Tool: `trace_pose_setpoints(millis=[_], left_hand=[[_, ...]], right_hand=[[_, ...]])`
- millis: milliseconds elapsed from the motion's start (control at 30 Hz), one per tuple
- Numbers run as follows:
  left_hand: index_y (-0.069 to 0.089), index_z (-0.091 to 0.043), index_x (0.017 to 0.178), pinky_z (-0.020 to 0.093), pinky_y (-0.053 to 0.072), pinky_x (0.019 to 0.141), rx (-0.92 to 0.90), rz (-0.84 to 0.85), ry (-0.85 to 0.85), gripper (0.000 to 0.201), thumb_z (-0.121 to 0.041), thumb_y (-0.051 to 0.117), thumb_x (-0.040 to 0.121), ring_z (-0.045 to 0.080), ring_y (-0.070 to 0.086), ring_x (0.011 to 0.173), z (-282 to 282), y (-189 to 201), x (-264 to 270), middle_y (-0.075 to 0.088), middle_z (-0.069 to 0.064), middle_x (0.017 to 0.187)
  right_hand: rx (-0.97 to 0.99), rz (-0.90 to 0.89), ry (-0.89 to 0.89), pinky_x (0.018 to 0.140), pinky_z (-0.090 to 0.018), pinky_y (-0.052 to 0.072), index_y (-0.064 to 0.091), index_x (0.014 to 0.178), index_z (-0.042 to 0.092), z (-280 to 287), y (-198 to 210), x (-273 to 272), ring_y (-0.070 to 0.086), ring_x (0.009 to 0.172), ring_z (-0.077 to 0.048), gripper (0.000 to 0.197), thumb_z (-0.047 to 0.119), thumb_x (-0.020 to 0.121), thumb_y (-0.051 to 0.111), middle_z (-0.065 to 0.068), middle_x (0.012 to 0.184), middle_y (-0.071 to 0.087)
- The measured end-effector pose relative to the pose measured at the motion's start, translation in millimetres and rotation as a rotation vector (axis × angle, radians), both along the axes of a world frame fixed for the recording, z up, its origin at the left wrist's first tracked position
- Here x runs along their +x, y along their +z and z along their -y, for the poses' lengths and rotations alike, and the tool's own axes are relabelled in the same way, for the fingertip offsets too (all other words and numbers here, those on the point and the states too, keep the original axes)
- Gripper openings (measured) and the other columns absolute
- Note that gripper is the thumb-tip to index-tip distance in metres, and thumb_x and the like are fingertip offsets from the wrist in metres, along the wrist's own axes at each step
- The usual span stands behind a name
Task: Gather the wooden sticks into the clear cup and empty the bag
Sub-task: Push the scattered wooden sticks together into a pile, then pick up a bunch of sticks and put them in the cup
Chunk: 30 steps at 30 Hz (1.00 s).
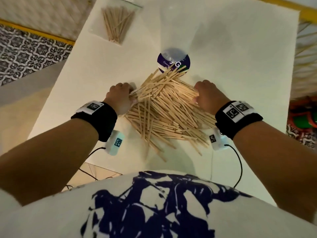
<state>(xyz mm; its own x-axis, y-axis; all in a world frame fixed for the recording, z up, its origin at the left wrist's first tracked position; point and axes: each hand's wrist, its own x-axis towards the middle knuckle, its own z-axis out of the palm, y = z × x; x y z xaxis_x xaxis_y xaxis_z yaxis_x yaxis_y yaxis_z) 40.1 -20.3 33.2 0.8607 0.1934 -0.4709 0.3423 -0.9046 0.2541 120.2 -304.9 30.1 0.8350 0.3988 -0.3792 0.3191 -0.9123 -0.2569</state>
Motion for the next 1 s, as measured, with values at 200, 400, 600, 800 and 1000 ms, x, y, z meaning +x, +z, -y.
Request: trace_pose_setpoints(millis=[200,400,600,800,1000], left_hand=[[0.047,-0.004,0.127,0.040,0.040,0.095,-0.028,0.032,0.035,0.044,-0.032,0.051,0.093,0.042,0.048,0.113,2,-3,-1,0.048,0.024,0.121],[0.046,-0.001,0.114,0.043,0.044,0.083,-0.052,0.066,0.002,0.036,-0.028,0.054,0.092,0.043,0.052,0.103,-1,5,-4,0.052,0.024,0.113],[0.046,0.002,0.119,0.034,0.039,0.076,-0.165,0.138,0.035,0.028,-0.016,0.036,0.100,0.036,0.053,0.095,-7,24,-3,0.046,0.024,0.125],[0.048,-0.007,0.102,0.041,0.053,0.078,-0.507,0.085,0.201,0.028,-0.032,0.035,0.095,0.033,0.062,0.093,13,38,5,0.057,0.010,0.116],[0.046,-0.004,0.096,0.021,0.050,0.053,-0.672,0.011,0.063,0.012,-0.010,0.037,0.099,0.020,0.059,0.068,60,51,4,0.057,0.006,0.083]], right_hand=[[-0.019,-0.093,-0.074,0.092,-0.043,0.044,0.043,0.124,0.002,1,7,1,0.054,0.113,-0.041,0.032,0.013,0.094,0.050,-0.023,0.125,0.051],[-0.002,-0.217,-0.179,0.081,-0.037,0.042,0.041,0.123,0.001,7,20,-3,0.056,0.108,-0.039,0.031,0.002,0.092,0.042,-0.021,0.125,0.049],[0.249,-0.301,-0.509,0.062,-0.030,0.036,0.046,0.118,0.013,15,38,-14,0.049,0.069,-0.020,0.030,0.007,0.089,0.047,-0.008,0.091,0.055],[0.718,-0.447,-0.771,0.049,-0.030,0.033,0.050,0.103,0.009,-22,47,-54,0.038,0.055,-0.015,0.010,0.015,0.098,0.044,-0.005,0.070,0.045],[1.084,-0.492,-0.899,0.043,-0.024,0.032,0.050,0.093,0.012,-99,43,-63,0.036,0.047,-0.009,0.044,0.055,0.086,0.058,0.004,0.062,0.042]])
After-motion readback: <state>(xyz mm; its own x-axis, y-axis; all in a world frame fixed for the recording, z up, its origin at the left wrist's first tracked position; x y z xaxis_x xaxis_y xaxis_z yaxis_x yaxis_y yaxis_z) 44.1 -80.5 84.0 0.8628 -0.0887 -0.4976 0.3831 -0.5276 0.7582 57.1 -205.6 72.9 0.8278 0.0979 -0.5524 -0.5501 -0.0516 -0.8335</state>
